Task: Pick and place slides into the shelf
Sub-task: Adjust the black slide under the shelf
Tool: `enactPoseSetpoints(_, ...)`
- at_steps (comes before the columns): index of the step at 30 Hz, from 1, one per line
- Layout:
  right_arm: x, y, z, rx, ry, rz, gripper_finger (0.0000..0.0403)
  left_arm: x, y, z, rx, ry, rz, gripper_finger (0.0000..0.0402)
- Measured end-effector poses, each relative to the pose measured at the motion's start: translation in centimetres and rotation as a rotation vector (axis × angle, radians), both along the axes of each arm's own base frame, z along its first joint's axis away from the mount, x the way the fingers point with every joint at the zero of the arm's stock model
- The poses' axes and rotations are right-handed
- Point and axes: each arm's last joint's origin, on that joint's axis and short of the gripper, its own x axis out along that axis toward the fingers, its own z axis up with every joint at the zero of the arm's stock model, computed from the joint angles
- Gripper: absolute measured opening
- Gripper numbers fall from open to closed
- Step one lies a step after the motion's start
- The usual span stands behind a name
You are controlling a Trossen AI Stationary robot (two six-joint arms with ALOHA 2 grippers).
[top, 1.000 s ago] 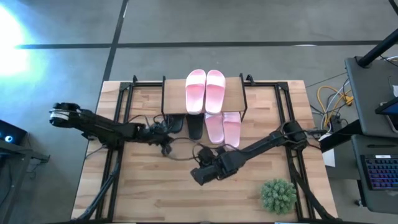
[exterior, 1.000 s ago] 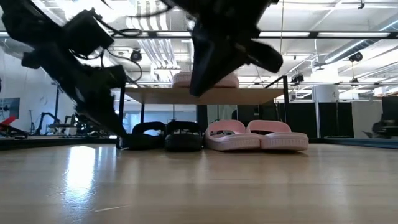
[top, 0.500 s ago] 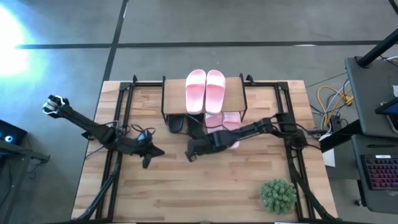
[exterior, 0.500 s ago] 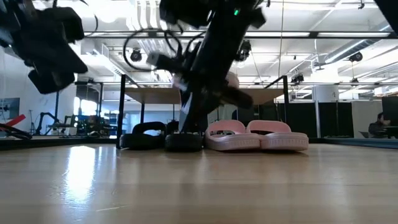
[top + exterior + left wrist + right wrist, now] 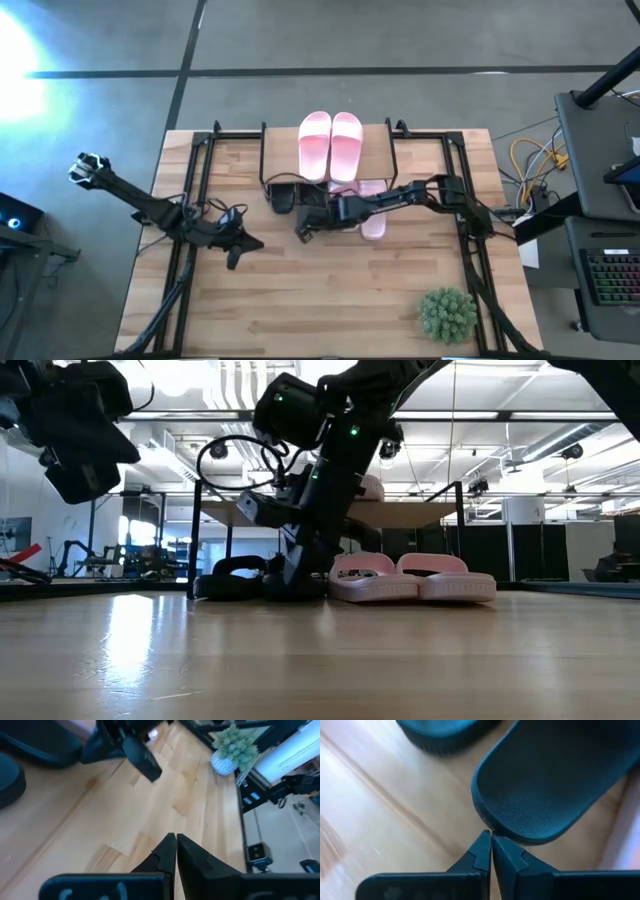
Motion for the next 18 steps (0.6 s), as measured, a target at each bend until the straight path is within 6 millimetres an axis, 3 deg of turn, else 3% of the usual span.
enactPoseSetpoints(7,0.8,-1.5,0.5,-0.021,-0.085,0.011,0.0008,0.6,-0.3,-0.8,0.029,0.059,0.0,0.0)
enactPoseSetpoints(11,0.5,-1.2,0.3,0.054,-0.05,0.029,0.0008,1.0,-0.5,-1.0,0.03,0.064,-0.002,0.0)
enactPoseSetpoints(13,0.3,-0.1,0.4,0.103,-0.035,0.068,0.0008,1.2,-0.7,-1.0,0.021,0.049,-0.005,0.0)
enactPoseSetpoints(18,-0.9,5.4,2.2,0.152,-0.022,0.157,0.0008,1.4,-0.8,-1.1,0.038,0.049,-0.016,0.0)
